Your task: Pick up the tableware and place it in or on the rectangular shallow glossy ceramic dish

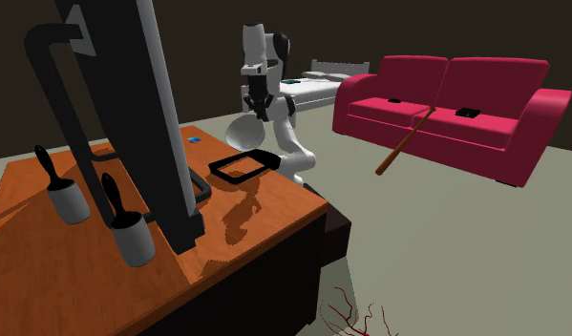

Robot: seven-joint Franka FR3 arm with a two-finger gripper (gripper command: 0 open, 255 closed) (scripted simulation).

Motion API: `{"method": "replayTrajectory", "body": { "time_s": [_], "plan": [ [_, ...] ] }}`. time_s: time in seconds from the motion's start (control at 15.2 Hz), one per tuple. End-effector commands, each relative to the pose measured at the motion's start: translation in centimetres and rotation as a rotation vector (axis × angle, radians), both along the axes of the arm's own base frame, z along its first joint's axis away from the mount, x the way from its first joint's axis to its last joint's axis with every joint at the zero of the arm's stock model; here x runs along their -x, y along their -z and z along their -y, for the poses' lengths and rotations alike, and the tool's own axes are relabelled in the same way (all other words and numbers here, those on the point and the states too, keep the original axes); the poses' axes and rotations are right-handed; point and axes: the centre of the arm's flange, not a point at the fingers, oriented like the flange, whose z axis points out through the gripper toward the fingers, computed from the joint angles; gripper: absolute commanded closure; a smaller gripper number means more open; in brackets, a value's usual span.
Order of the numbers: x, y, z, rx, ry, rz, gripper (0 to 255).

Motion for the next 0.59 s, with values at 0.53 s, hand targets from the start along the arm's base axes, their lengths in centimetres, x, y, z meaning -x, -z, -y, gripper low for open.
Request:
{"method": "replayTrajectory", "body": {
  "time_s": [0.53],
  "plan": [
    [0.0, 5.2, -0.1, 0.000, 0.000, 0.000, 255]
  ]
}}
